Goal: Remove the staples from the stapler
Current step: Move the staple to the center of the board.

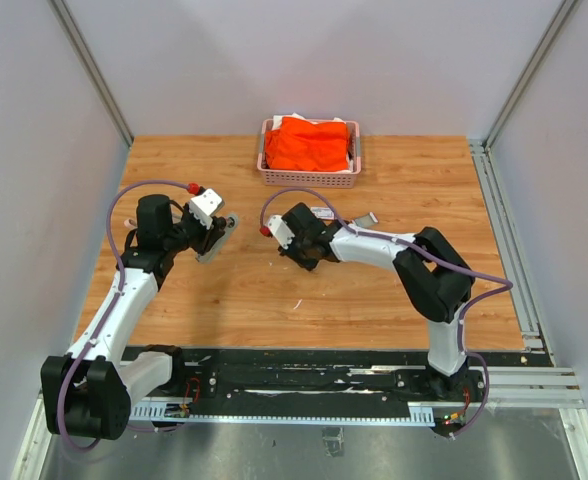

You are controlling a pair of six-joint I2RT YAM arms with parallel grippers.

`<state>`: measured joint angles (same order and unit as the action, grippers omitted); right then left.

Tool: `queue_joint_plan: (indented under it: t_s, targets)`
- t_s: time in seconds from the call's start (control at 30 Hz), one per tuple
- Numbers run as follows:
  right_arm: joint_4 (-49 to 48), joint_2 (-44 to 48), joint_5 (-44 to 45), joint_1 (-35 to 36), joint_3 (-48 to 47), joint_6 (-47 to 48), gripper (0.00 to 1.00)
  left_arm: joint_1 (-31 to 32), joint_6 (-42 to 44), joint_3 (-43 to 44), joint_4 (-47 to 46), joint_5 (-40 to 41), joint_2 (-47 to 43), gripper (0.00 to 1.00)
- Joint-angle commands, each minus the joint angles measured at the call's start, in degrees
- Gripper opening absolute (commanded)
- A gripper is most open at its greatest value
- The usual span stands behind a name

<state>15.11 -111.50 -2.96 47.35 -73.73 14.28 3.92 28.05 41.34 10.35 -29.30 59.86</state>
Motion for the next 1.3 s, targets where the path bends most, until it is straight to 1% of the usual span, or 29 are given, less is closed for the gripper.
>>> queue_joint_plan:
  t_s: [0.0, 0.4, 0.67, 0.97, 1.13, 1.27]
  targets:
    - [1.9, -1.7, 2.2, -2.2, -0.9, -1.1, 0.12, -0.2, 0.5, 0.3, -4.4, -1.6, -0.9, 0.00]
    - [2.0, -0.9, 4.2, -6.1, -0.5, -1.4, 0.12, -0.2, 0.5, 0.3, -4.5, -1.5, -0.8, 0.00]
    - [1.9, -0.4, 4.1, -10.6, -0.1, -1.1, 0.12, -0.2, 0.4, 0.4, -4.5, -1.6, -0.7, 0.00]
    - [1.7, -0.3, 3.8, -15.5, 0.0, -0.7, 0.12, -0.2, 0.4, 0.4, -4.4, -1.7, -0.5, 0.00]
    - [1.6, -1.4, 3.8, -17.6, -1.4, 0.1, 0.12, -0.2, 0.4, 0.4, -4.4, -1.8, -0.6, 0.00]
    - [1.7, -1.3, 1.9, -18.3, -2.4, 0.4, 0.12, -0.2, 0.4, 0.3, -4.5, -1.7, -0.7, 0.00]
